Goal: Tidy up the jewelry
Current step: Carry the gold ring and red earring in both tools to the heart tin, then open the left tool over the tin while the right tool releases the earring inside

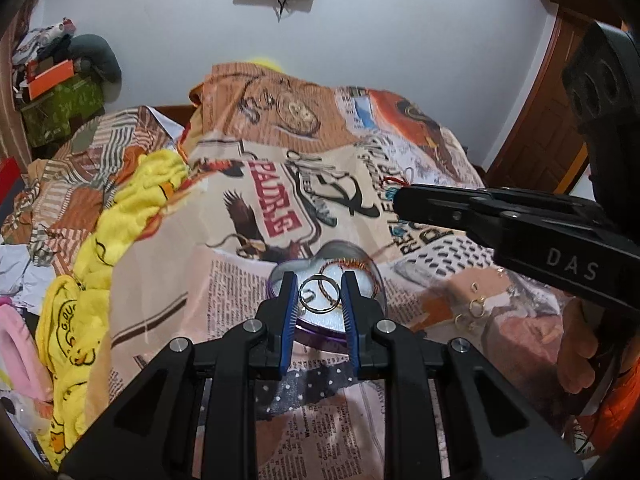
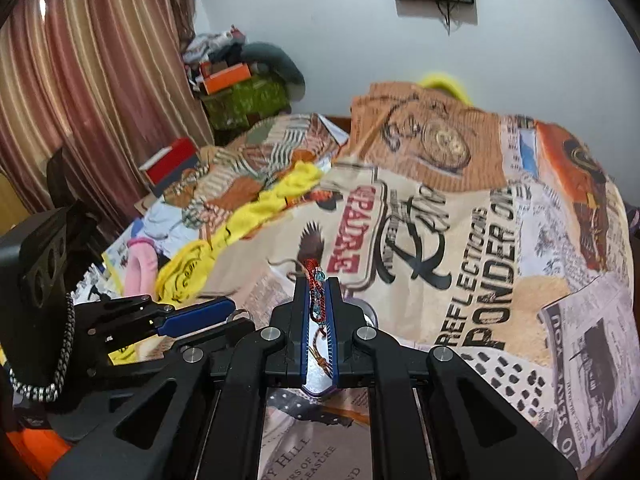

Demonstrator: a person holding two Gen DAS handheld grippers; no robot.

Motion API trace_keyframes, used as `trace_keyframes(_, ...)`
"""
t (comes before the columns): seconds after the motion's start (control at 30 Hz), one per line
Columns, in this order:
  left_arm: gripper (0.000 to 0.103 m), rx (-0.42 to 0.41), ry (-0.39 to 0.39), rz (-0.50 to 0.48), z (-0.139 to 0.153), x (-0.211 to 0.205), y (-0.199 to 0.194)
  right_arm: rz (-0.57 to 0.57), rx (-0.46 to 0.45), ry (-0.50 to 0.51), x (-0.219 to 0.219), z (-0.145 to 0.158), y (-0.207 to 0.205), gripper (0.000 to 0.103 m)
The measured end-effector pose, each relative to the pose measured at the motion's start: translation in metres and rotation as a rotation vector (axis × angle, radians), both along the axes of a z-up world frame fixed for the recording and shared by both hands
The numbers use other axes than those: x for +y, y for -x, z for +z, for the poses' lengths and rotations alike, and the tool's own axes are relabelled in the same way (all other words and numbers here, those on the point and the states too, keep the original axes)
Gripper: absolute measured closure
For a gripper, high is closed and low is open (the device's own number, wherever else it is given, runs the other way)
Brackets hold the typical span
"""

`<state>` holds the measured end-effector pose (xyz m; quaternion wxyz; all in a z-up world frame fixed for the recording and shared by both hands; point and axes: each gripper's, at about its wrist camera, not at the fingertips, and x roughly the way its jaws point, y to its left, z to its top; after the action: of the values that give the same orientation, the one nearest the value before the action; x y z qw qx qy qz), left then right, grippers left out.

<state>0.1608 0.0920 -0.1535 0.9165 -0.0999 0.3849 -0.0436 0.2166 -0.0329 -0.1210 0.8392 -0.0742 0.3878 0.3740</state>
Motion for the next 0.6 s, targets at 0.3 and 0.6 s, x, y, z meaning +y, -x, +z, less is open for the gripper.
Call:
trace_keyframes(0.3,0.082,0.051,0.027,-0.029,-0.021,-0.002,-0.018,0.005,0.108,0.051,0.005,-0.030,-0.012,0.096)
trace_keyframes(0.6,0.082,0.086,0.040,-0.051,-0.032,-0.005,-0.026,0.009,0.175,0.079,0.008,-0.047,-0.019,0.096)
